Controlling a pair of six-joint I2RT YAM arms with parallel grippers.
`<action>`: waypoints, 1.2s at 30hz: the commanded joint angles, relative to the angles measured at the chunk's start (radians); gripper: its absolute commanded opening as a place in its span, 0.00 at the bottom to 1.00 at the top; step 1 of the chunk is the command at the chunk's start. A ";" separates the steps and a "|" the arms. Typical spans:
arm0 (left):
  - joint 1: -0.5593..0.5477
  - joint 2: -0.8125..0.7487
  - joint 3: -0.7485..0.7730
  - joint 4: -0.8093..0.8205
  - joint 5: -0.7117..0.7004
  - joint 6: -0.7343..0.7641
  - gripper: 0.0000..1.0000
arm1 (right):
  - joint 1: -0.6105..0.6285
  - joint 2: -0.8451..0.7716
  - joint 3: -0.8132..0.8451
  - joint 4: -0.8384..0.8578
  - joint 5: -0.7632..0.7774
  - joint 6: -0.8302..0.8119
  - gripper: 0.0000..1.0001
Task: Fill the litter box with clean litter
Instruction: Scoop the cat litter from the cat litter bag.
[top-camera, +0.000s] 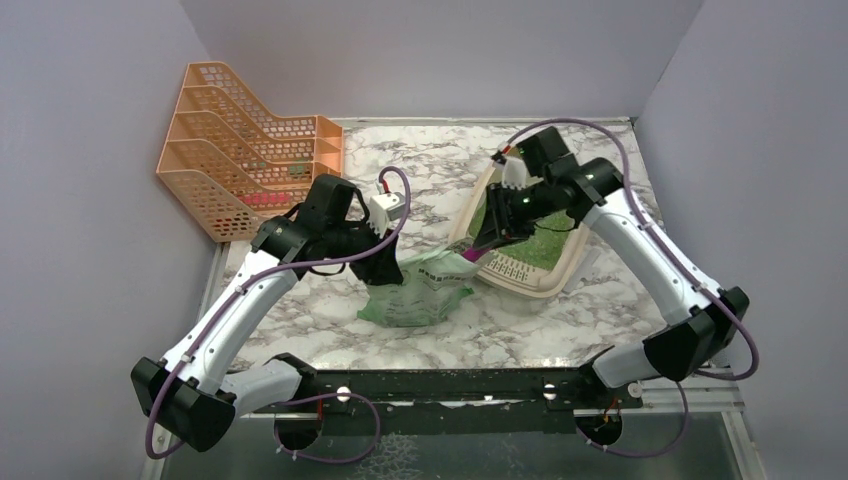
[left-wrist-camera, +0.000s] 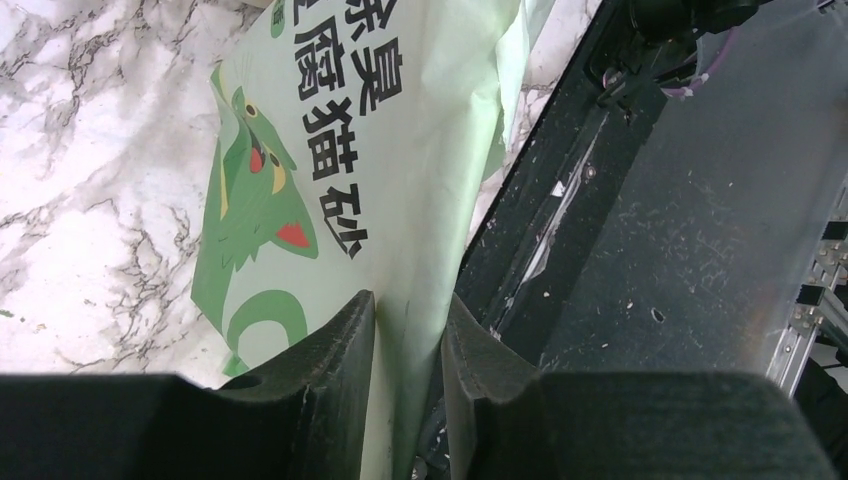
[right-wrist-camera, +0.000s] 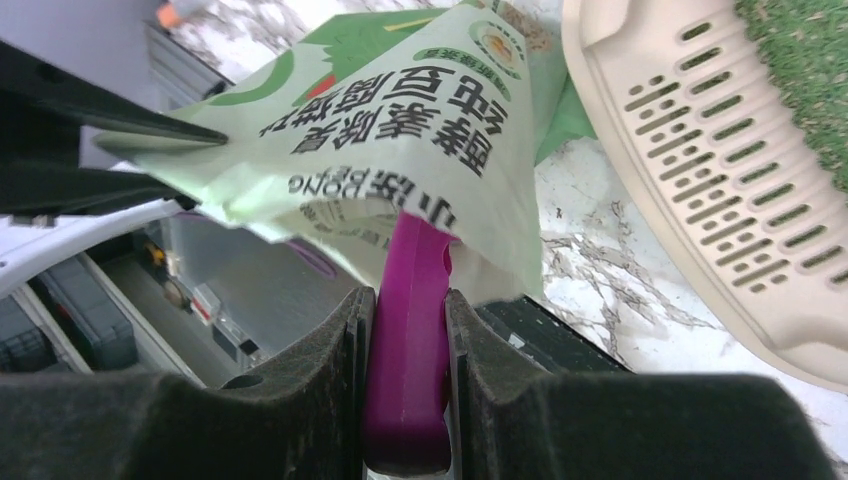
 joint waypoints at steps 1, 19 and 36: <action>-0.011 -0.016 0.014 -0.015 0.039 0.001 0.32 | 0.128 0.081 0.045 0.024 0.144 0.081 0.01; -0.019 -0.040 0.027 -0.029 -0.111 0.000 0.39 | 0.272 0.252 0.372 -0.240 0.529 0.079 0.01; -0.020 -0.054 0.012 -0.016 -0.127 -0.009 0.36 | 0.378 0.397 0.295 -0.121 0.391 0.053 0.01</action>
